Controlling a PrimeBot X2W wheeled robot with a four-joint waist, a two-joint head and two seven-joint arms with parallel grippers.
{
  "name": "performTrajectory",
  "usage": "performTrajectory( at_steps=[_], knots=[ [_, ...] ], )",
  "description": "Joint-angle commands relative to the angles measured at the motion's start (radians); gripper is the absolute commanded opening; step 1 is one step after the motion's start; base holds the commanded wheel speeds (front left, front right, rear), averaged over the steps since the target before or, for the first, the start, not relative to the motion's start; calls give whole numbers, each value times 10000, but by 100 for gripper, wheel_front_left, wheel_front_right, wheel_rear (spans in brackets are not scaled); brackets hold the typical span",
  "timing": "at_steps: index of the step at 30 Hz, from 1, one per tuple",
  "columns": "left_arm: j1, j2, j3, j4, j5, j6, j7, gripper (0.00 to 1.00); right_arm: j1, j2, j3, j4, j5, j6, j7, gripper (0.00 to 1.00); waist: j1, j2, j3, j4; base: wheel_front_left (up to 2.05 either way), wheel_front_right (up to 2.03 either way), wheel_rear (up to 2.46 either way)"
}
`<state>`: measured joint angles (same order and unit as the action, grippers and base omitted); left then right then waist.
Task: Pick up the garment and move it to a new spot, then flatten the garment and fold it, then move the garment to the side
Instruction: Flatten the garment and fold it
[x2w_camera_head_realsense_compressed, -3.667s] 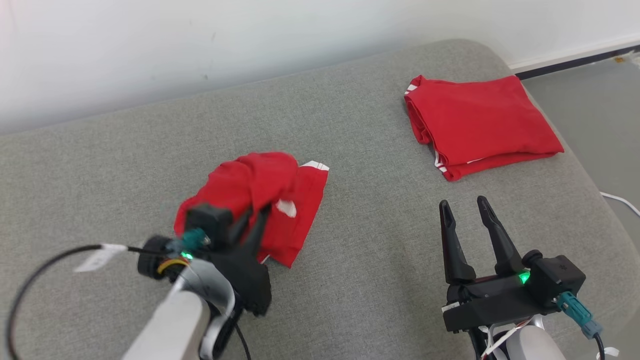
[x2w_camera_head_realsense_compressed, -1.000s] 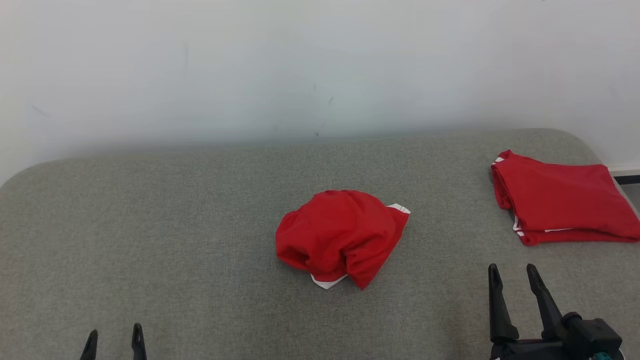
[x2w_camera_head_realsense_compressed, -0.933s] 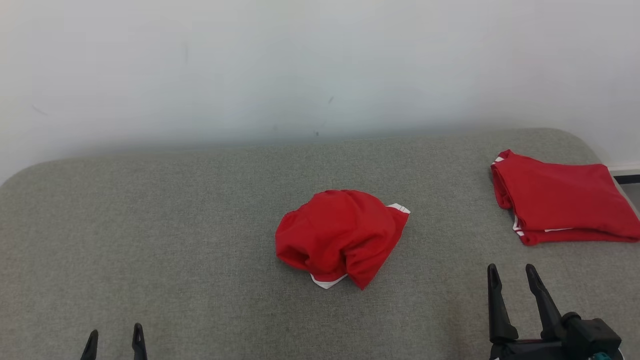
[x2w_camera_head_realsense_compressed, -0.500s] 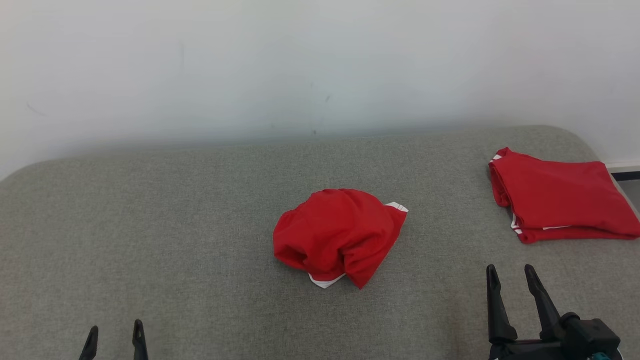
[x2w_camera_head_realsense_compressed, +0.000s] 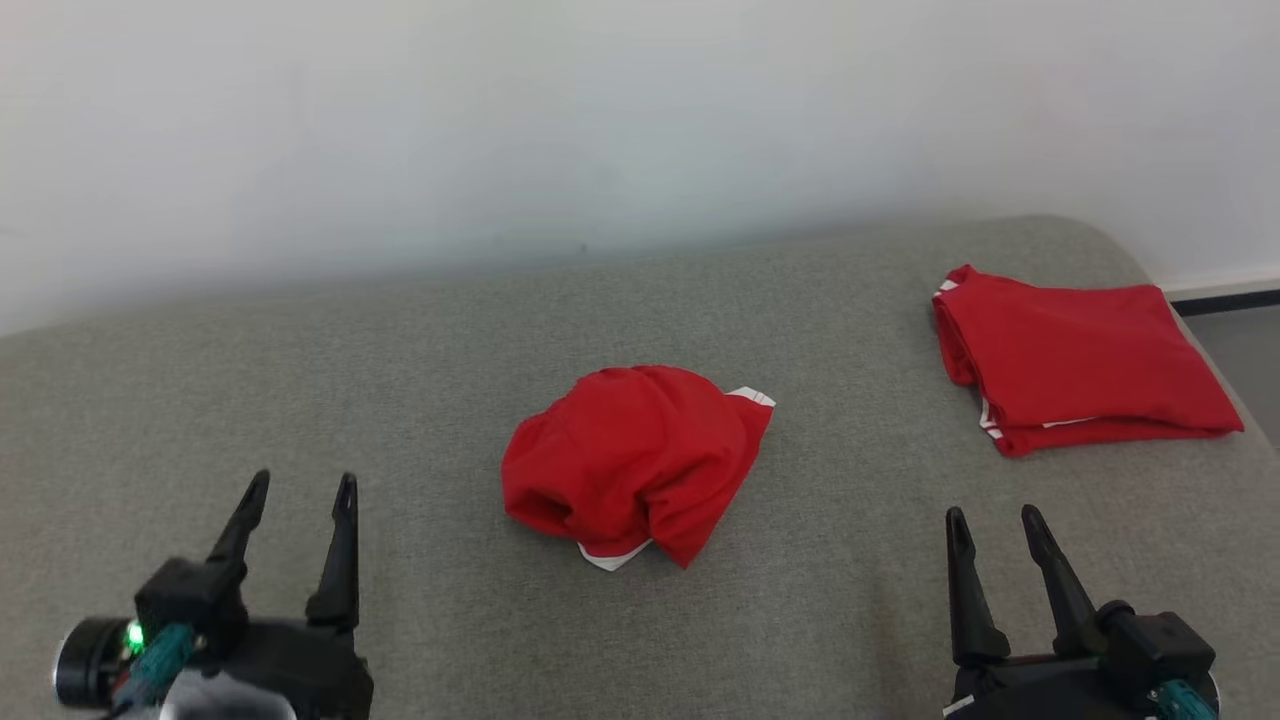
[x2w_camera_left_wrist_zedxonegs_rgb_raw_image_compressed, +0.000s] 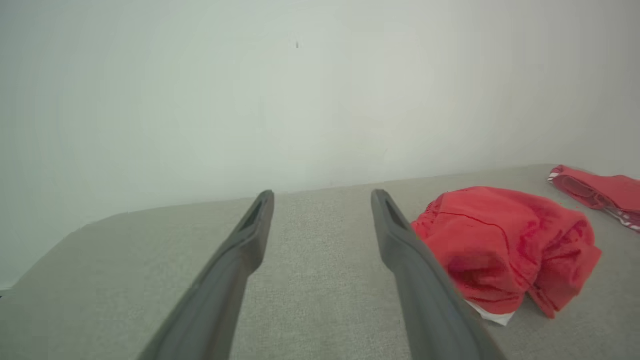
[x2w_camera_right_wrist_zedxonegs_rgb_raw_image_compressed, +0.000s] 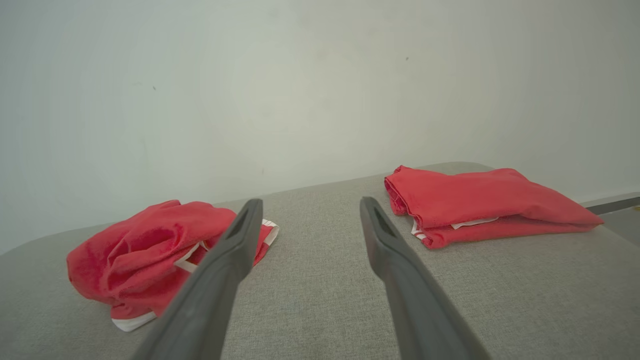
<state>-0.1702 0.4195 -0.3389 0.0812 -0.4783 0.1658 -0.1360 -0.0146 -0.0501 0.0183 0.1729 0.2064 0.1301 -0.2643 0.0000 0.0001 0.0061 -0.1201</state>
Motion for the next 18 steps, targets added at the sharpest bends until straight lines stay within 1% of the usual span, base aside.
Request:
performTrajectory(
  at_steps=[1,5,7,9,10,12,18],
  knots=[
    [-424,42,-68,201,18,-159,95,100,-175,-8,55,-30,87,6,-4,100,0,-1,298,-393,0,0,0],
    [-1596,39,-200,1106,-349,-841,647,100,-536,-6,249,-49,229,6,-4,100,0,-1,615,-948,0,0,0],
    [-2038,192,-345,1593,-381,-1192,1110,100,-706,-5,416,-56,356,6,-4,100,0,-1,718,-1281,0,0,0],
    [-2500,201,-387,1982,-595,-1507,1461,100,-857,-3,525,-90,508,6,-4,100,0,-1,841,-1555,0,0,0],
    [-2500,201,-387,1982,-595,-1507,1461,100,-857,-3,525,-90,508,6,-4,100,0,-1,841,-1555,0,0,0],
    [-2858,362,-494,2417,-590,-1804,1730,100,-957,-6,619,-92,658,6,-4,100,0,-1,950,-1828,0,0,0],
    [-3449,330,-737,3395,-787,-2266,2256,100,-1039,-3,766,19,932,6,-4,100,0,-1,1152,-2479,0,0,0]
  ],
)
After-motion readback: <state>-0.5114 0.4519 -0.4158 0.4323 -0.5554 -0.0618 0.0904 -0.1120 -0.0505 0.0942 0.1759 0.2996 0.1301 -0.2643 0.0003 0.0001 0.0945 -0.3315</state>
